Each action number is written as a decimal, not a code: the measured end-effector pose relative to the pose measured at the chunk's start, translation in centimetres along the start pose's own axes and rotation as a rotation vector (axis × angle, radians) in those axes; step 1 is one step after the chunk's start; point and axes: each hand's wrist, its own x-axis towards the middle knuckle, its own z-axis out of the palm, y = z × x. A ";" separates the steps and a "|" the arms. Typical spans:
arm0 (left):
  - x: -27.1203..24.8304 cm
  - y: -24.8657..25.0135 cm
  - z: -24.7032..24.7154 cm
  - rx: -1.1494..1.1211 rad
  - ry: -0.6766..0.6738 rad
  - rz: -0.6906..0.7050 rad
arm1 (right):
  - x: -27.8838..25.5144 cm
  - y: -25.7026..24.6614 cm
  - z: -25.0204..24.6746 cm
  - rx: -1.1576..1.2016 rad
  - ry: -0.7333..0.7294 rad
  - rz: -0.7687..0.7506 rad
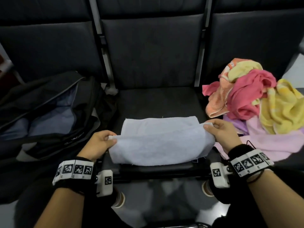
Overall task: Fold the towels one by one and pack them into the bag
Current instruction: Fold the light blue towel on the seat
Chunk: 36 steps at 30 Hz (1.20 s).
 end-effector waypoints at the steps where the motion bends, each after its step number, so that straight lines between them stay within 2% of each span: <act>1: 0.5 -0.1 0.4 -0.018 0.032 0.009 | 0.4 0.2 0.2 -0.010 0.015 -0.001; 6: 4.1 0.6 2.2 -0.026 0.174 0.049 | 3.7 1.3 1.0 -0.067 0.143 -0.011; 10: 7.5 0.9 2.9 -0.016 0.206 0.051 | 6.9 1.8 1.8 -0.119 0.207 -0.014; 14: 10.7 0.7 3.7 -0.032 0.235 0.016 | 9.8 2.5 2.2 -0.268 0.267 -0.031; 17: 11.7 -0.4 4.7 -0.018 0.238 -0.086 | 10.4 3.5 1.9 -0.462 0.216 0.075; 19: 11.1 -1.7 5.1 0.086 0.205 -0.132 | 9.7 4.6 1.8 -0.662 0.154 0.128; 21: 9.9 -2.9 5.3 0.209 0.174 -0.101 | 8.7 5.5 1.8 -0.781 0.109 0.133; 23: 8.7 -3.5 5.4 0.277 0.154 -0.075 | 8.0 6.0 1.9 -0.828 0.042 0.224; 25: 7.9 -3.5 5.5 0.306 0.130 -0.062 | 7.7 6.0 2.3 -0.790 -0.017 0.314; 27: 7.4 -3.2 5.7 0.329 0.117 -0.066 | 7.4 5.6 2.7 -0.708 -0.021 0.338; 33: 6.1 -2.8 6.0 0.355 0.039 -0.117 | 5.7 1.7 2.8 -0.430 0.100 0.208; 36: 5.8 -1.8 6.2 0.308 0.067 -0.079 | 4.7 -1.5 4.4 -0.216 0.007 0.156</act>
